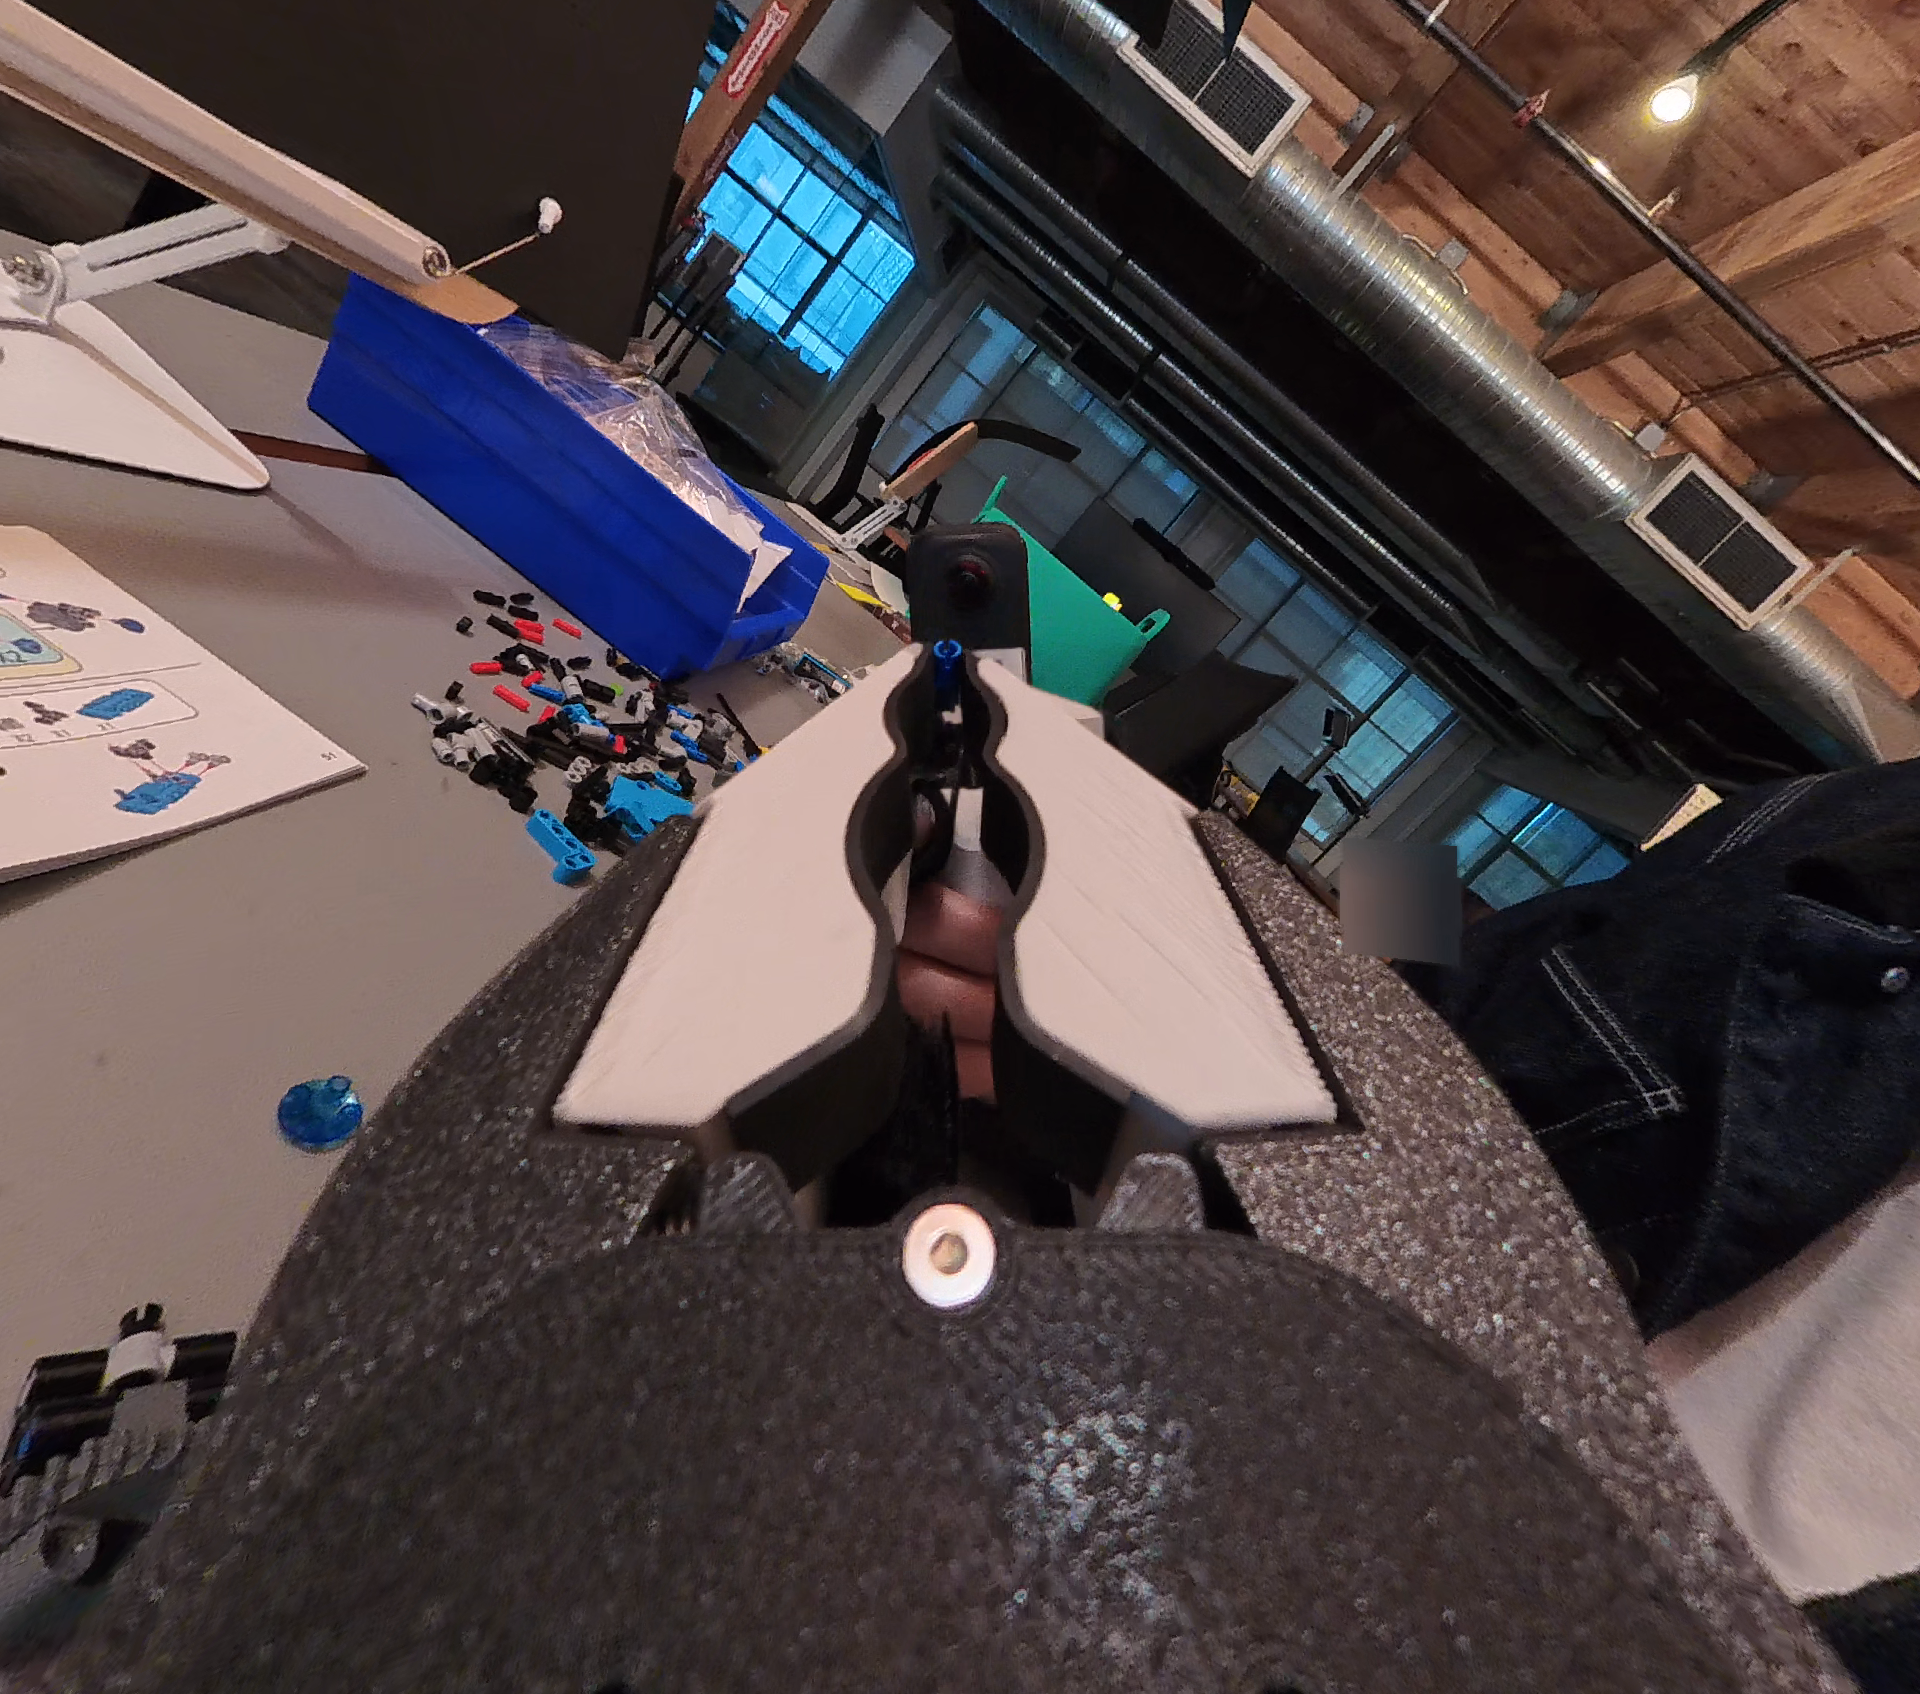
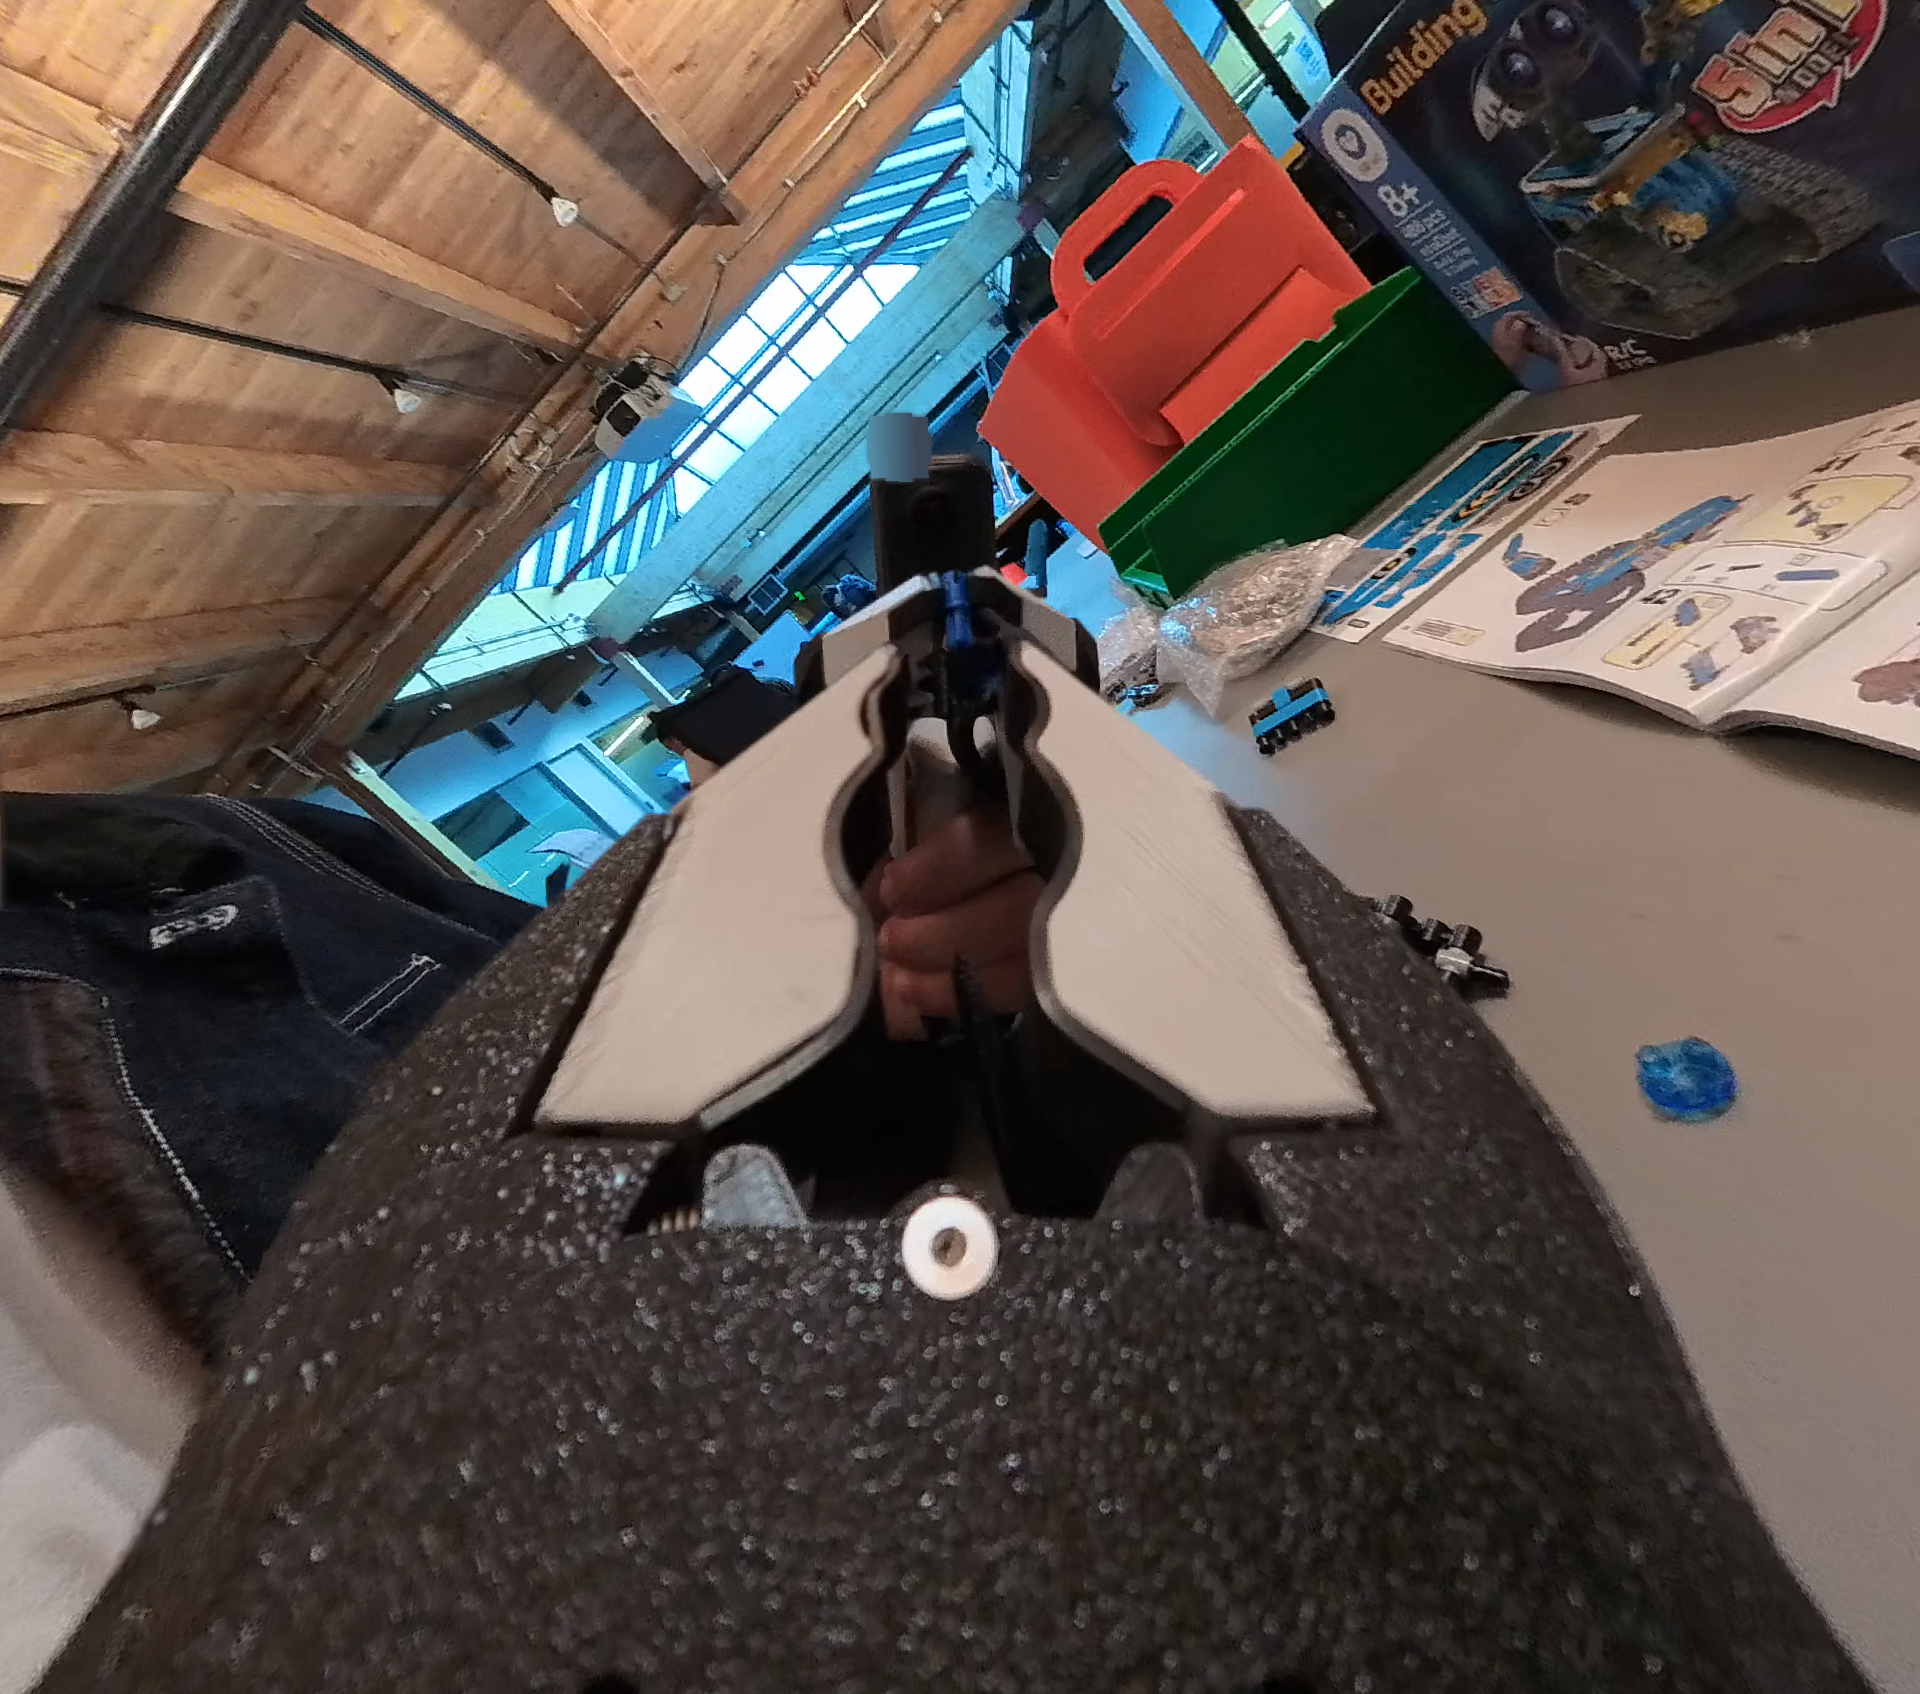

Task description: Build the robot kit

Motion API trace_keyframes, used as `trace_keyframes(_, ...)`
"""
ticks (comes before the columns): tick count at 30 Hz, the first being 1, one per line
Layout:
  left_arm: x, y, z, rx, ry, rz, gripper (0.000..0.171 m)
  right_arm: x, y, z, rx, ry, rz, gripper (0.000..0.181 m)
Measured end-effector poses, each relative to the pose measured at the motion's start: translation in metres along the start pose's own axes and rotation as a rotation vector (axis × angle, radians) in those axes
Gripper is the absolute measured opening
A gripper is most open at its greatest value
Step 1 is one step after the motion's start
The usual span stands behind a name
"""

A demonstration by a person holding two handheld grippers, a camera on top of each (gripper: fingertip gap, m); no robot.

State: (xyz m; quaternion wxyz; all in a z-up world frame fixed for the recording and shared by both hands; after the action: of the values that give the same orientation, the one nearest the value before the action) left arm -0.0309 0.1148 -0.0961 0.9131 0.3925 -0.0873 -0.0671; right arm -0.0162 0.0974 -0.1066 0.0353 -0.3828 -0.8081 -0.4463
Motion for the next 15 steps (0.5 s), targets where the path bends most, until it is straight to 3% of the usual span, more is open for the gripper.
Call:
trace_keyframes(2,0.001,-0.002,-0.003,0.005,0.018,-0.008,0.004,0.0,-0.002,0.001,0.002,-0.006,-0.019,0.022)
trace_keyframes(6,0.0,0.0,-0.009,-0.011,0.034,-0.008,0.004,-0.001,-0.006,0.003,-0.053,-0.057,-0.096,0.0)
trace_keyframes(8,-0.002,0.001,-0.009,-0.003,0.032,-0.01,0.004,-0.005,-0.008,0.008,-0.107,-0.116,-0.149,0.0)
trace_keyframes(15,-0.025,-0.002,-0.039,0.249,0.23,-0.124,0.004,-0.06,-0.022,0.048,-0.348,-0.528,-0.521,0.006)
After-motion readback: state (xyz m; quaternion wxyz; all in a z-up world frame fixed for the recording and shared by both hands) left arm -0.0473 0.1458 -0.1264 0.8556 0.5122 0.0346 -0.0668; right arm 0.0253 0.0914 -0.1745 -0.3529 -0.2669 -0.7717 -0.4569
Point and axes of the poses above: each gripper's, where its closed fingertips meet, x out along the fingers, y out of its top, z = x × y across the jaws, the point moved 2 cm from there along -x, back along the fingers, and after that the axes turned 13 degrees about y, right-handed, at the moved point
